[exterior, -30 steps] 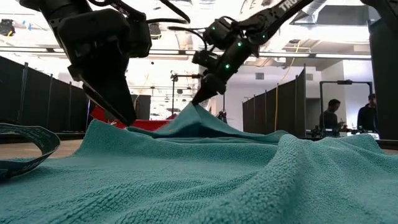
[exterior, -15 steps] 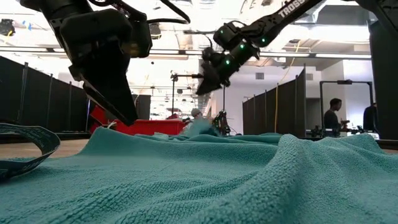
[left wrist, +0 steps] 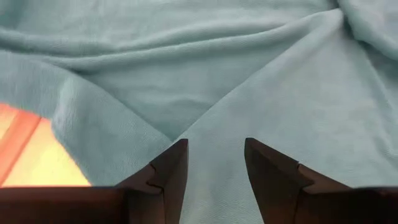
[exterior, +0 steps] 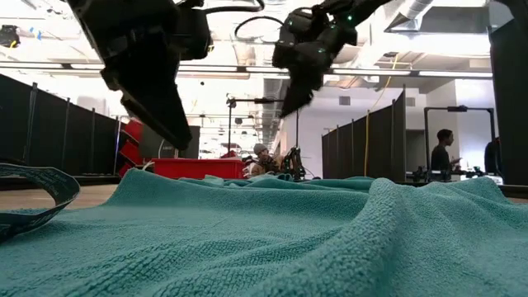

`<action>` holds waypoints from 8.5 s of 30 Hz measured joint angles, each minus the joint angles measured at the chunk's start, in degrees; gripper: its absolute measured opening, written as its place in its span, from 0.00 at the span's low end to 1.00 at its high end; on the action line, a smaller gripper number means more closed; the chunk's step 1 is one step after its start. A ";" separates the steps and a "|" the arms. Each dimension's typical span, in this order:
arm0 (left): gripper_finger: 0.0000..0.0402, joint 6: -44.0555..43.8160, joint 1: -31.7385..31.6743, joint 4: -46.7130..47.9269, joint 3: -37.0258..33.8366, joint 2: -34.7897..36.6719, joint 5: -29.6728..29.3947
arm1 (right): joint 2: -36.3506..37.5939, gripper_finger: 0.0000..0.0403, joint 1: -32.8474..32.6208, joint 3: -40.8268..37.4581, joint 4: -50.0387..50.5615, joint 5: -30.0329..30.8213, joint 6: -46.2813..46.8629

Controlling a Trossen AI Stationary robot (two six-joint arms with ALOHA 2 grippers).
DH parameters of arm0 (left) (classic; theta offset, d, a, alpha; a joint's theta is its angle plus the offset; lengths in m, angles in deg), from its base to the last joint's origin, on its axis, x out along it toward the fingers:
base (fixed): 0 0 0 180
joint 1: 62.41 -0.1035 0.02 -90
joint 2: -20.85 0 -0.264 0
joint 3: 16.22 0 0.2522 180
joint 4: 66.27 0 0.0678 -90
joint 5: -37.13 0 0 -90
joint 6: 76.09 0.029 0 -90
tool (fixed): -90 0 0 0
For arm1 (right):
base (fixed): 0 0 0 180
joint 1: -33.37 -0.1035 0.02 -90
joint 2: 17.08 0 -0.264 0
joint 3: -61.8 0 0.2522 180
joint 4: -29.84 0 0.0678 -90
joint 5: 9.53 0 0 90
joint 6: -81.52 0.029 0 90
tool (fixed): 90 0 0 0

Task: Roll towel
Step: Roll the blue towel

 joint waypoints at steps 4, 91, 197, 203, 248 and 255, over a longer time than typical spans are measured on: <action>0.36 0.77 -1.03 0.47 0.46 0.02 1.85 | 1.58 0.50 -7.19 -9.54 2.00 -3.15 -0.63; 0.36 -23.12 12.41 17.30 -3.26 3.15 3.45 | -13.95 0.48 5.21 0.14 -11.04 14.82 -21.83; 0.36 66.59 -58.97 5.80 8.75 -15.34 20.95 | 5.20 0.24 -33.30 -37.16 -25.75 9.30 33.15; 0.36 67.04 -62.24 9.53 8.66 -15.39 20.63 | 5.20 0.24 -36.13 -37.18 -25.30 10.23 35.93; 0.36 65.98 -55.03 9.78 7.46 -14.96 25.64 | 7.14 0.24 -54.45 -33.58 -28.28 21.27 60.23; 0.36 66.08 -57.45 7.19 7.39 -15.52 25.11 | 0.60 0.24 -55.98 -33.43 -33.63 21.29 64.63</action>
